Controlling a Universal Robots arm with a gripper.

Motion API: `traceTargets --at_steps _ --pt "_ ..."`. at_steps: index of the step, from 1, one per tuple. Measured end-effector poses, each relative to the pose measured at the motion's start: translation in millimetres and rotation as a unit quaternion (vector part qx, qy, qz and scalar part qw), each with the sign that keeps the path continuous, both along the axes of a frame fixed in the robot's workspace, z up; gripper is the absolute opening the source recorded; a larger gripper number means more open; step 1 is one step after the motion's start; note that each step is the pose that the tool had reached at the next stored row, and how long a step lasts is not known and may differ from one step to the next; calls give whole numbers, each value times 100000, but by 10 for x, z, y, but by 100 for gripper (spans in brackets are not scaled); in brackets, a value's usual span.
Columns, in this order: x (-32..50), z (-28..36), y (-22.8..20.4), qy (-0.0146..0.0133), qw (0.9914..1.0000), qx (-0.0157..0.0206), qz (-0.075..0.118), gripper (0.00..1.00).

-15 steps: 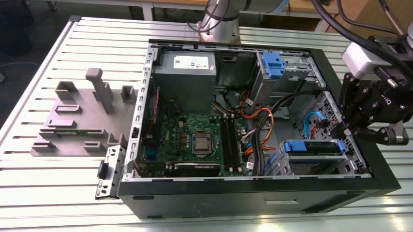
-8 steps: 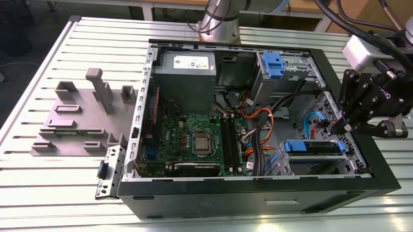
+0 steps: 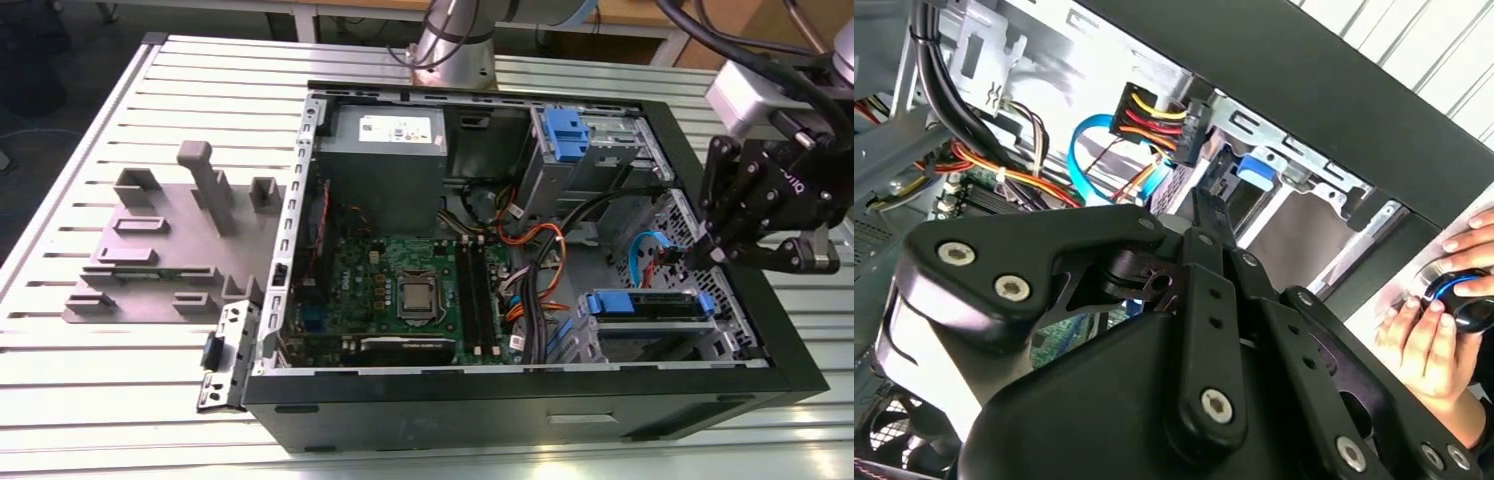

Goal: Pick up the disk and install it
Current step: 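Insert the first disk wire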

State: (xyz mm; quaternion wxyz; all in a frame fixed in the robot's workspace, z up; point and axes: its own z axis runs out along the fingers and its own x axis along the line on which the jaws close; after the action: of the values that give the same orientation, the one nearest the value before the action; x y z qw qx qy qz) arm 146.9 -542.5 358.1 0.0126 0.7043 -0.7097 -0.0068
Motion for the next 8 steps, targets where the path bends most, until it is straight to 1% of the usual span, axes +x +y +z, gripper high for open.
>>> traceTargets --at_steps 4,6,8 --pt "3 12 63 17 99999 -431 5 11" --pt "7 15 95 106 99998 -661 8 11" --pt "13 14 117 238 99997 -759 5 11"
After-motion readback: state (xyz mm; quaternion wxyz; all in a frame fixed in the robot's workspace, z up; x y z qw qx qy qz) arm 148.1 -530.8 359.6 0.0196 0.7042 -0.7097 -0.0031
